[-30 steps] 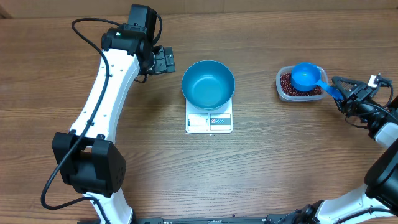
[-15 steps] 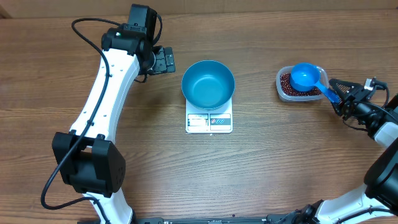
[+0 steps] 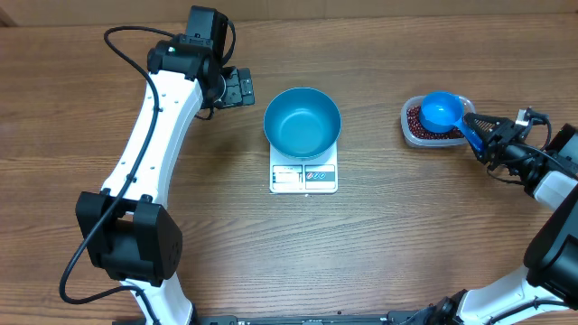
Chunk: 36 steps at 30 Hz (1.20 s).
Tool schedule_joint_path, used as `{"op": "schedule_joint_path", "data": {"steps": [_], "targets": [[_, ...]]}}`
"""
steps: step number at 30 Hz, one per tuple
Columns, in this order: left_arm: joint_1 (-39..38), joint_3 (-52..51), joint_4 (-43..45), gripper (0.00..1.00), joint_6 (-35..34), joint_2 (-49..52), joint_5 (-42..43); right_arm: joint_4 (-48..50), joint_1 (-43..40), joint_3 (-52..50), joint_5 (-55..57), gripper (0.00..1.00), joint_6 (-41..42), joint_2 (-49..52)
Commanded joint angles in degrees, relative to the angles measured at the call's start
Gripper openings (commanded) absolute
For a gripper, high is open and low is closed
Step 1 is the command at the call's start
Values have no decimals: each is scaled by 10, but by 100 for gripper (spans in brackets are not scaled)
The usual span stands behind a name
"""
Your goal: Scoop item into bowl and weigh 150g on scale
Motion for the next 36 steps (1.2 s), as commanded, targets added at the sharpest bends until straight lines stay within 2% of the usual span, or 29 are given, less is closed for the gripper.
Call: {"op": "schedule_joint_path", "data": {"steps": [1, 4, 18, 24, 34, 36], "targets": [[2, 6, 0, 100, 7, 0, 2, 2, 0, 2, 0, 41, 25, 1], [2, 6, 0, 100, 7, 0, 2, 2, 0, 2, -9, 37, 45, 1], [2, 6, 0, 100, 7, 0, 2, -39, 0, 2, -14, 40, 44, 1], [2, 6, 0, 99, 7, 0, 2, -39, 0, 2, -14, 37, 42, 1], [2, 6, 0, 100, 7, 0, 2, -47, 0, 1, -14, 18, 40, 1], [2, 6, 0, 100, 7, 0, 2, -49, 0, 1, -14, 17, 36, 1]]}}
